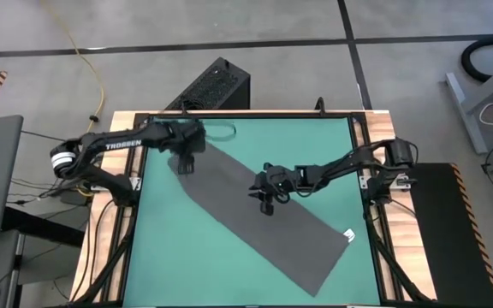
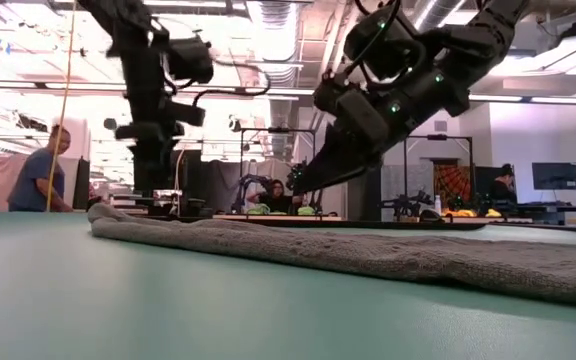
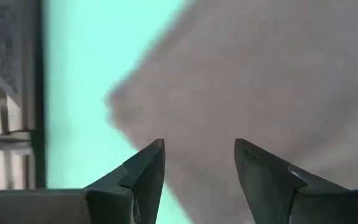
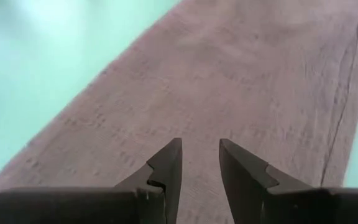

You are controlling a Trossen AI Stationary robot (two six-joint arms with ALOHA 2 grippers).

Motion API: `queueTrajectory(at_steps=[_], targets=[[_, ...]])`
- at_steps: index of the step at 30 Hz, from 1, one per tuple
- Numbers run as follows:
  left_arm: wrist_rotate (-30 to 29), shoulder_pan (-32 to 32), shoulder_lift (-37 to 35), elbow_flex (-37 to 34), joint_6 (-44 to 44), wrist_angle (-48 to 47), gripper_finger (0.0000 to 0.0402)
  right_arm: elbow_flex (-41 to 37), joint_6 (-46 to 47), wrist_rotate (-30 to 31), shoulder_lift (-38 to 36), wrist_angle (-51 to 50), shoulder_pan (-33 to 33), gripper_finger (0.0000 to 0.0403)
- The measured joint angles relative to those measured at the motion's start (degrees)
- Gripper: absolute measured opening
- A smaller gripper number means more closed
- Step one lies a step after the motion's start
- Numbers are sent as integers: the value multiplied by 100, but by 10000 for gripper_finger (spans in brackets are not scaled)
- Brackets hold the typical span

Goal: Roll towel into tight, uniform cylinder
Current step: Roll the gray towel

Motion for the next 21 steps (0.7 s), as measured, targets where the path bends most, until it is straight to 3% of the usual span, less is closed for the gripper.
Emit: queueTrajectory(at_steps=[6, 12, 16, 21], targets=[[269, 991, 430, -62, 453, 853, 175, 4, 10, 29, -59, -73, 296, 132], [283, 1146, 1014, -60, 854, 1526, 174, 7, 4, 50, -59, -104, 483, 132], [-22, 1262, 1470, -63, 946, 1736, 174, 7, 2, 52, -60, -105, 481, 132], [-182, 1378, 1610, -60, 1009, 1917, 174, 7, -11, 61, -61, -165, 476, 132]])
